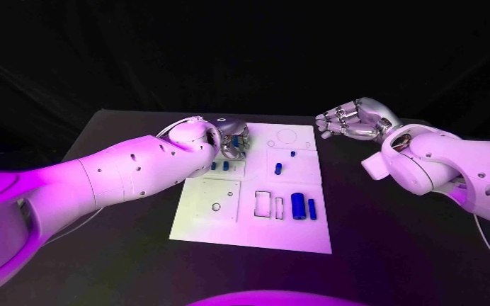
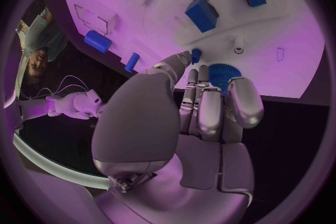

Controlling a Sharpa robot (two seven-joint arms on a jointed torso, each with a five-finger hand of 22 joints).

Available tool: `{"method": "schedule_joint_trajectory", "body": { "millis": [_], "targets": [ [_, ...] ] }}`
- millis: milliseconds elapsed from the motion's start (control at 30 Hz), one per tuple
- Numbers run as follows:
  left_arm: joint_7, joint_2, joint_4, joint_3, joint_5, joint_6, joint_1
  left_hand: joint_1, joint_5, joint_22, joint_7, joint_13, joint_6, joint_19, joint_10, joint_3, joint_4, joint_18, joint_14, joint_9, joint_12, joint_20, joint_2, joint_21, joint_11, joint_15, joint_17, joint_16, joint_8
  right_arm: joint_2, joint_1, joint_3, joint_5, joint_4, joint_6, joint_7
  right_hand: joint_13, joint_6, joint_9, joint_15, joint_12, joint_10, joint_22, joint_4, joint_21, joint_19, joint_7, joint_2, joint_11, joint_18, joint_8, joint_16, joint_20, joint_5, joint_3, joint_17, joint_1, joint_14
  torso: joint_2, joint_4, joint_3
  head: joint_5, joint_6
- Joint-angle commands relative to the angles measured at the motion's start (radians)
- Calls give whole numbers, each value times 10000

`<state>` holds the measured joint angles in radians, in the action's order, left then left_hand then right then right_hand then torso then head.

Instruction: Assemble the parts on the task board

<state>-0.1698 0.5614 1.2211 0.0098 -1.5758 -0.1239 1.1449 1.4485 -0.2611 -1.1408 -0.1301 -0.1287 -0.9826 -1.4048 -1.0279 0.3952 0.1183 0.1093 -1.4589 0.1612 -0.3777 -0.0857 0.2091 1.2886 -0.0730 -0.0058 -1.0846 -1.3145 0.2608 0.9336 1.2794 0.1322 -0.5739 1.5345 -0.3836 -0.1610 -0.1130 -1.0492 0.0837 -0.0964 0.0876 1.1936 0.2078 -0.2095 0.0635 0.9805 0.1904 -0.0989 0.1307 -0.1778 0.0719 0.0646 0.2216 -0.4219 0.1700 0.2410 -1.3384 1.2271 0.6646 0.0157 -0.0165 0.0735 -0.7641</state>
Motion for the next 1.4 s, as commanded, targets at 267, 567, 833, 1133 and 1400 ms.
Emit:
{"method": "schedule_joint_trajectory", "body": {
  "millis": [267, 567, 833, 1133, 1400],
  "targets": [
    [150, -96, -176, -18, 99, 219, -8, 58, 9, -58, 1, 65, -138, -74, -160, 198, -73, -201, -146, -42, 107, 22, -145, 69, 17, -38, 50, -69, -77, -11, -5, -2, -83, 14, 14, -101, 12, 43, -15, 8, 35, -77, -10, 21, 47, -70, 11, -33, -1, -83, -6, -3, 24, -62, 14, -14, -72, -60, -7, -12, 2, -12, -8],
    [210, -178, -254, -27, 148, 350, -53, 89, 23, -137, 6, 106, -254, -85, -324, 344, -153, -214, -144, -65, 163, 38, -204, 131, 35, -56, 90, -81, -118, -26, -5, -2, -83, 10, 26, -102, 12, 43, -15, 8, 35, -77, -10, 21, 47, -70, 11, -33, -1, -83, -6, -3, 24, -62, 14, -14, -72, -60, -5, -5, -1, -19, -26],
    [272, -205, -277, -39, 183, 491, -70, 62, 40, -253, 34, 121, -401, -111, -561, 445, -241, -233, -144, -86, 200, 60, -221, 218, 85, -89, 121, -103, -164, -28, -5, -2, -83, 9, 36, -99, 13, 36, -13, 7, 41, -72, -22, 15, 50, -66, 10, -23, 0, -83, -1, -1, 24, -62, 18, -19, -63, -56, -8, -8, -5, -14, -46],
    [248, -217, -316, -52, 192, 583, -93, 74, 43, -353, 60, 118, -622, -129, -837, 592, -391, -250, -140, -100, 268, 99, -304, 296, 135, -139, 174, -121, -217, -26, -5, -2, -83, 14, 36, -102, 13, 36, -13, 7, 41, -72, -22, 15, 50, -66, 10, -23, 0, -83, -1, -1, 24, -62, 18, -19, -63, -56, -10, -4, -6, -19, -54],
    [233, -206, -408, -53, 193, 627, -96, 213, 27, -457, 25, 109, -746, -142, -1107, 939, -675, -269, -133, -147, 419, 96, -376, 375, 147, -155, 221, -144, -369, -18, -4, -2, -83, 21, 28, -101, 13, 36, -13, 7, 41, -72, -22, 15, 50, -66, 10, -23, 0, -83, -1, -1, 24, -62, 18, -19, -63, -56, -10, -6, -7, -28, -60]
  ]
}}
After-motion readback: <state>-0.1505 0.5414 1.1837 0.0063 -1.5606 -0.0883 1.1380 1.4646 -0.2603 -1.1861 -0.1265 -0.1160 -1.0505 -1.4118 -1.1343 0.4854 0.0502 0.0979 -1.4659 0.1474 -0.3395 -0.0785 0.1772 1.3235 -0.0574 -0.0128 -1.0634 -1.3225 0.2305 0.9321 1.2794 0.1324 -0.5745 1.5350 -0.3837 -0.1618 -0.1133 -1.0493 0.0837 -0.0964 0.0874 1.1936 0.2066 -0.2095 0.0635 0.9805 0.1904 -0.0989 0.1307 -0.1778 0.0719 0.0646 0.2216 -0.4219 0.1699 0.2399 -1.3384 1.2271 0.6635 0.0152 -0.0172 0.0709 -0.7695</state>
